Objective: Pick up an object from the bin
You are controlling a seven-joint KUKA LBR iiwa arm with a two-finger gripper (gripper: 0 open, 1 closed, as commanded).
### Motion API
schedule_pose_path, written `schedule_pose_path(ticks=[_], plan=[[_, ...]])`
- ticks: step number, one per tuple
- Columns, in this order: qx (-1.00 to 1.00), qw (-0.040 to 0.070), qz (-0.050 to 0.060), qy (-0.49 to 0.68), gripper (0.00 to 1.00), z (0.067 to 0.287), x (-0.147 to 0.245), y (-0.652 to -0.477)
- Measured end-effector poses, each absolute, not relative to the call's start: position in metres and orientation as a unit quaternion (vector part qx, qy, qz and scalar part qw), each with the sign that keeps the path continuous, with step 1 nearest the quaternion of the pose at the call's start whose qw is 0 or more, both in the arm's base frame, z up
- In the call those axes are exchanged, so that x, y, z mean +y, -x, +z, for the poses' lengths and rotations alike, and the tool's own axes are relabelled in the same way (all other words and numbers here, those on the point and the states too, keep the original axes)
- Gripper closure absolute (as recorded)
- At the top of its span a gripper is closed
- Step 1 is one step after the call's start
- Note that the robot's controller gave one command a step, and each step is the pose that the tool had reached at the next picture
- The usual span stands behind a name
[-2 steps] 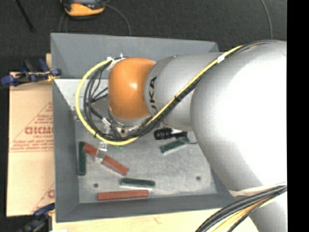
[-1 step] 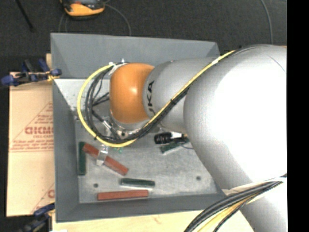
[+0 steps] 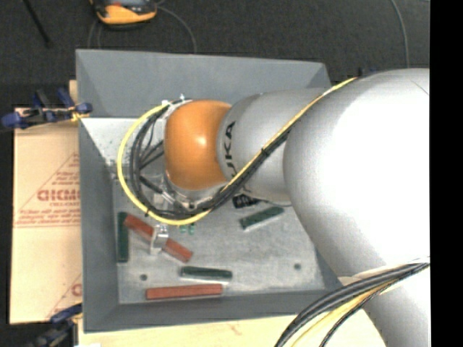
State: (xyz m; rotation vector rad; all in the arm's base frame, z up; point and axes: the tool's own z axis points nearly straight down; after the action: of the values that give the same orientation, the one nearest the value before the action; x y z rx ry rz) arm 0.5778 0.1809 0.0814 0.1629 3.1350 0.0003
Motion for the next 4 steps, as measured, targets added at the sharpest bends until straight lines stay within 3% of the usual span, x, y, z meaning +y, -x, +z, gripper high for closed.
schedule_pose_path(ticks=[1,2,4], plan=[[0.958,0.0,0.002,-0.286,0.0,0.077,0.176,-0.581],[0.979,0.004,0.007,-0.204,1.0,0.081,0.187,-0.574],[0.979,0.002,0.006,-0.204,1.0,0.084,0.186,-0.573]])
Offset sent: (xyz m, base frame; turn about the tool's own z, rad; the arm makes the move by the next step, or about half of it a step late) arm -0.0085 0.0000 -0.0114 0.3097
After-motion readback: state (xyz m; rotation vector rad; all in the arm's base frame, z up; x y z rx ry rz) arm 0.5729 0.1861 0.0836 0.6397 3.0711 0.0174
